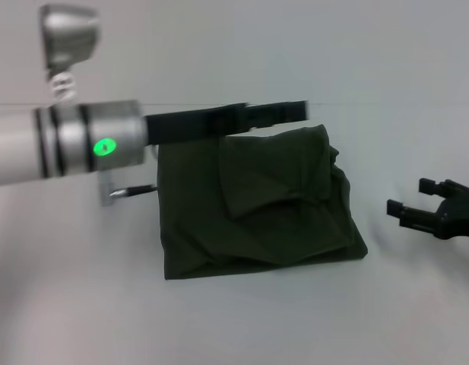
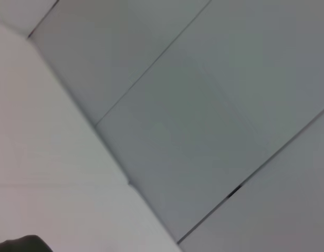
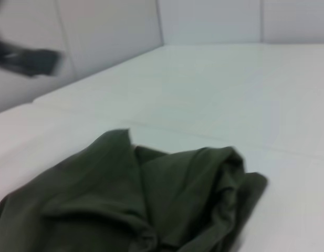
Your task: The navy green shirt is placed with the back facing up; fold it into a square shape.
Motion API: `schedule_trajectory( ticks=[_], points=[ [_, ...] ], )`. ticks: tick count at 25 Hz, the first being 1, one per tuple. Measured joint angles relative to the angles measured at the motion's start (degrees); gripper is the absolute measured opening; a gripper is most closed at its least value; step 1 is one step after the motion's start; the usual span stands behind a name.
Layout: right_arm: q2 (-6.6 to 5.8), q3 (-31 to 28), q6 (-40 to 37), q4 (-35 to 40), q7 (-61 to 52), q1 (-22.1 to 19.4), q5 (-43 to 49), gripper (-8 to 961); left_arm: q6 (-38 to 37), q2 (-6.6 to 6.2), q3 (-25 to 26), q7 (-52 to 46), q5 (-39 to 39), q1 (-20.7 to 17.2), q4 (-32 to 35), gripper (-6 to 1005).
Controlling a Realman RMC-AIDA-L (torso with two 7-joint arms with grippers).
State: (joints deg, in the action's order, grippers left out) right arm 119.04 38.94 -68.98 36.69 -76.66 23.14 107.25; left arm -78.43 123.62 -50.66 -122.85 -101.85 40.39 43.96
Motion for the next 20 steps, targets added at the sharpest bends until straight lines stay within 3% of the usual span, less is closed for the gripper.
schedule_trajectory(
  ticks=[4, 8, 11, 20],
  points=[
    [-0.44, -2.32, -5.48, 1.56, -2.31, 0.06, -0.16, 915, -7.65, -0.25, 6.66, 9.92, 3.39, -5.90, -1.53, 919],
    [0.82, -1.16, -10.85, 5.09, -3.34, 1.80, -0.20, 915, -10.81, 0.01, 9.01, 18.13, 4.77, -10.88, -3.45, 919],
    [1.15, 1.93, -11.61, 5.31, -3.04, 4.07, -0.16, 915, -11.33, -0.50, 9.26, 20.86, 4.84, -13.85, -4.55, 919],
    [1.22, 20.40, 4.23, 4.17, 3.37, 8.88, 0.03, 915, -13.28, -0.37, 15.92, 31.13, 4.91, -19.14, -7.85, 919]
  ],
)
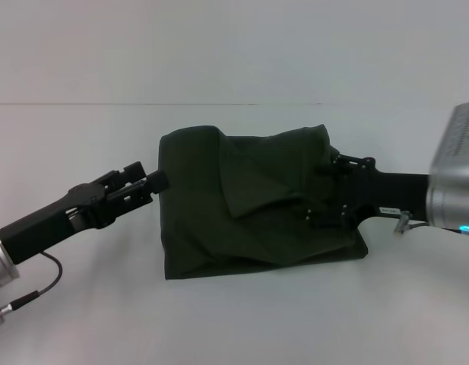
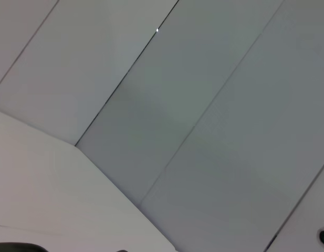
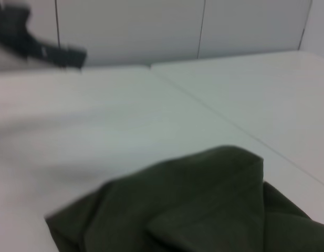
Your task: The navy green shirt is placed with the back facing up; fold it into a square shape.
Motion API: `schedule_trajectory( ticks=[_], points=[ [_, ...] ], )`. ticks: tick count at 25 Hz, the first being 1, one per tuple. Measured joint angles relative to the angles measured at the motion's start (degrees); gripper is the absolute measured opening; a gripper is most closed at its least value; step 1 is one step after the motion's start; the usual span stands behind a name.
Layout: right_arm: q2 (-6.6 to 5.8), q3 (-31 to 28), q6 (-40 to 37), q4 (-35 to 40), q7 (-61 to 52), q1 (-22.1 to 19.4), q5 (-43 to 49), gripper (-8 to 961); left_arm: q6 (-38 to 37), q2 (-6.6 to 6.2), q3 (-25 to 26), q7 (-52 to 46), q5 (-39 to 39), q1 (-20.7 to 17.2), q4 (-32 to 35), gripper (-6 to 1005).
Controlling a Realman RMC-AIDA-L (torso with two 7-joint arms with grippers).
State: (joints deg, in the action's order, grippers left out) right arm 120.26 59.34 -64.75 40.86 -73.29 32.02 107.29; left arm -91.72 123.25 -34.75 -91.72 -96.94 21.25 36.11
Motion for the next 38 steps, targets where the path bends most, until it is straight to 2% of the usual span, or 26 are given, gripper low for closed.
schedule_trajectory(
  ticks=[8, 13, 25, 32, 38],
  points=[
    [0.23, 15.97, 13.88, 2.60, 3.51, 0.36, -2.38, 916, -0.16, -0.13, 1.28, 2.14, -0.01, -0.01, -2.55, 919],
    [0.24, 22.36, 19.93, 3.55, 3.51, 0.41, -3.90, 916, -0.38, -0.03, 1.22, 2.45, -0.02, 0.17, -2.88, 919],
    [0.23, 26.07, 24.56, 3.35, 3.50, 1.29, -4.21, 915, -0.88, -0.03, 1.40, 2.50, -0.01, 0.21, -2.98, 919],
    [0.24, 31.17, 30.27, 3.09, 3.09, 1.71, -4.08, 915, -1.44, 0.06, 1.37, 2.51, -0.01, 0.04, -2.98, 919],
    [0.29, 32.06, 32.01, 3.03, 3.00, 1.98, -4.31, 916, -1.71, 0.17, 1.43, 2.52, 0.00, -0.08, -2.98, 919]
  ],
)
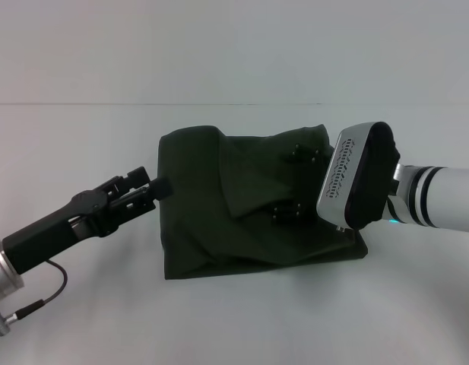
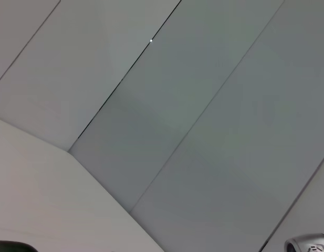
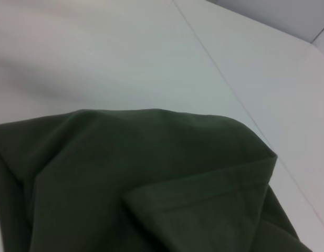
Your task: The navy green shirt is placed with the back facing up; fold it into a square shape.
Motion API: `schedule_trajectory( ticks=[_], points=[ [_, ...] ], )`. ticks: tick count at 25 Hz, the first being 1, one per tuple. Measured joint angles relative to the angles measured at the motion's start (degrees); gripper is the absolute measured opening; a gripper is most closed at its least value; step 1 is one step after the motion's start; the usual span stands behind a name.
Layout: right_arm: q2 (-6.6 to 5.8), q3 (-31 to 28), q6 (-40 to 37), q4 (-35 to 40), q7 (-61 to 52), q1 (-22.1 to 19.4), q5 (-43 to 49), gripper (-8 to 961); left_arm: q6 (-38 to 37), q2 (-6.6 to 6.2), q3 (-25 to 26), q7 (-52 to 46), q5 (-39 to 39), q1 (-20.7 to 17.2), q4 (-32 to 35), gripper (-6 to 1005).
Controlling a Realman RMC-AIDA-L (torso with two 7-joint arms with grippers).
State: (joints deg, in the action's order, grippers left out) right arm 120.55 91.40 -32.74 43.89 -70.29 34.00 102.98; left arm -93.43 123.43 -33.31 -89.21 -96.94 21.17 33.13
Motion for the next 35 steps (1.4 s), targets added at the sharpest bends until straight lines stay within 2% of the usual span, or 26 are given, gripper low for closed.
schedule_trajectory(
  ticks=[14, 35],
  points=[
    [0.27, 0.18, 1.91, -3.66, -0.02, 3.34, -0.11, 912, -0.42, 0.23, 0.00, 0.00, 0.00, -0.08, -0.72, 920],
    [0.36, 4.56, 6.11, -3.95, 0.27, 4.31, -2.96, 905, -0.44, 0.24, 0.00, 0.00, 0.00, 0.38, -0.70, 920]
  ],
)
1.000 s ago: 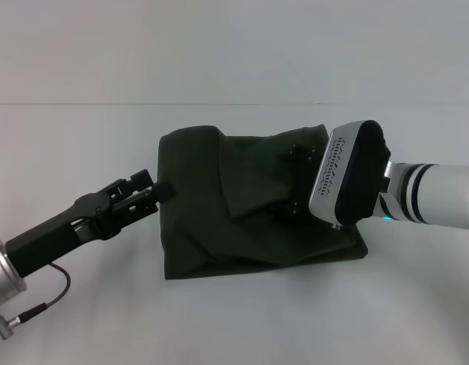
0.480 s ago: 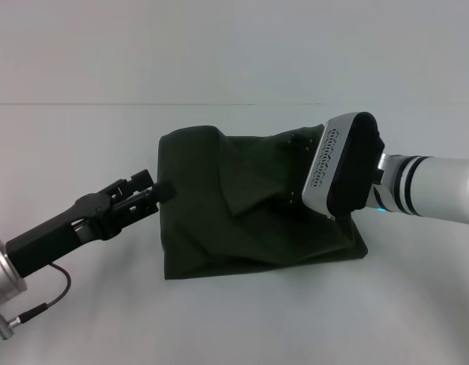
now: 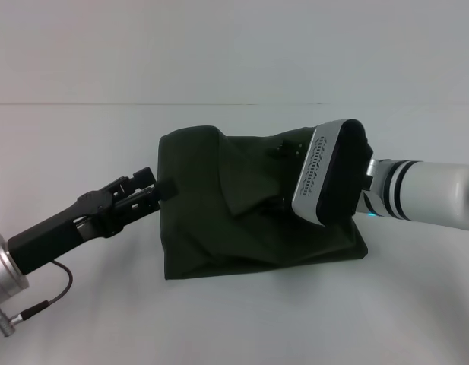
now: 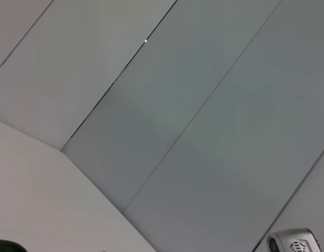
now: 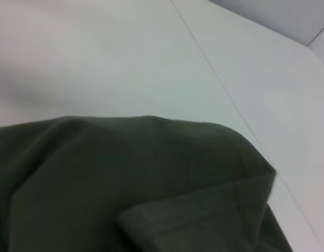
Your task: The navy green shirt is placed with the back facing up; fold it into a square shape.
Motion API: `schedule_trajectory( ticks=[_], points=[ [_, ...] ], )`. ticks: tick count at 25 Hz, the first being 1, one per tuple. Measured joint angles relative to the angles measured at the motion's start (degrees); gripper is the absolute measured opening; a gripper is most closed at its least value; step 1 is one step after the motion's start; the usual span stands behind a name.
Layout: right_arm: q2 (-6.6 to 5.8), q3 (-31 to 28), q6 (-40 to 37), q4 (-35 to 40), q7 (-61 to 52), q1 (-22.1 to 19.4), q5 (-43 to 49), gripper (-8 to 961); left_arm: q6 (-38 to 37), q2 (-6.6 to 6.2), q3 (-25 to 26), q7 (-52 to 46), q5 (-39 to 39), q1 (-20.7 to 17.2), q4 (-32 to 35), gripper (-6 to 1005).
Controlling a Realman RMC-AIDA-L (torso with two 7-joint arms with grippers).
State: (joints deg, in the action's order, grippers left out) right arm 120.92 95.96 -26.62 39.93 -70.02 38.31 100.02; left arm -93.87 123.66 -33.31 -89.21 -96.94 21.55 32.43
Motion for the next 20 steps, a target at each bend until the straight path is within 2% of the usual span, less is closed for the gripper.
schedule_trajectory(
  ticks=[1, 6, 17, 20],
  points=[
    [-0.07, 1.20, 0.47, 0.07, -0.05, 0.06, 0.07, 905, 0.00, 0.00, 0.00, 0.00, 0.00, 0.00, 0.00, 920],
    [-0.14, 2.08, 1.33, -0.40, -0.19, 0.21, 0.20, 735, 0.00, 0.00, 0.00, 0.00, 0.00, 0.09, 0.00, 920],
    [-0.25, 2.13, 1.38, -0.53, -0.38, 0.20, 0.23, 495, 0.00, 0.00, 0.00, 0.00, 0.00, 0.18, 0.00, 920],
    [-0.25, 2.13, 1.38, -0.55, -0.38, 0.19, 0.13, 353, 0.00, 0.00, 0.00, 0.00, 0.00, 0.16, 0.00, 920]
  ],
)
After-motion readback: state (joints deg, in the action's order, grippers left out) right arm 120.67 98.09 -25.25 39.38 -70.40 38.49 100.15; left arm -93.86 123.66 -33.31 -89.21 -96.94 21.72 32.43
